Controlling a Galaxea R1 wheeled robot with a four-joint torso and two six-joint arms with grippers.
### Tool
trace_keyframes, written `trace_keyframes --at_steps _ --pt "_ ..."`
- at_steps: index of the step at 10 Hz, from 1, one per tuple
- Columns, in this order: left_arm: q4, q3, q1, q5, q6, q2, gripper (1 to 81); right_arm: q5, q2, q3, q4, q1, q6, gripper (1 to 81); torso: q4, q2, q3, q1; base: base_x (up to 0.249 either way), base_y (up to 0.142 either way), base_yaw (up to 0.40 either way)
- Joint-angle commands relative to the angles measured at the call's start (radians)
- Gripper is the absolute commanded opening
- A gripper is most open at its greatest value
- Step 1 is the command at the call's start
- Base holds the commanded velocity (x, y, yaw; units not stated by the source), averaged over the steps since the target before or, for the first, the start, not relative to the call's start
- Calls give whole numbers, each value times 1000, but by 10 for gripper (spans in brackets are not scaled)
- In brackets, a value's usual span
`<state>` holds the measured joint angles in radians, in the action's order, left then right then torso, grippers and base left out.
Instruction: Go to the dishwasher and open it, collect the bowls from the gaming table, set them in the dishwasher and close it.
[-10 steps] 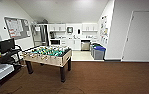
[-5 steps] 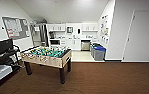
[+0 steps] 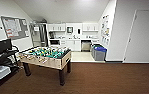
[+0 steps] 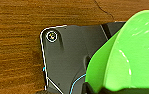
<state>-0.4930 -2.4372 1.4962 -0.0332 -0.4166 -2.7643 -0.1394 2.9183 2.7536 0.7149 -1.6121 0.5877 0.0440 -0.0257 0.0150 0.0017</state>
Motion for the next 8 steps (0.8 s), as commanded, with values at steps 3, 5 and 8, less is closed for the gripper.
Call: trace_keyframes --at_steps 3,5,8 --pt "1 6 -55 33 2 17 10 37 -20 10 11 42 -3 10 0 0 0 0 118 -76 0" --pt "1 6 -55 33 4 17 10 37 -20 10 11 42 -3 10 0 0 0 0 118 -76 0" --pt "1 6 -55 33 2 20 10 37 -22 10 11 42 -3 10 0 0 0 0 112 -47 0"
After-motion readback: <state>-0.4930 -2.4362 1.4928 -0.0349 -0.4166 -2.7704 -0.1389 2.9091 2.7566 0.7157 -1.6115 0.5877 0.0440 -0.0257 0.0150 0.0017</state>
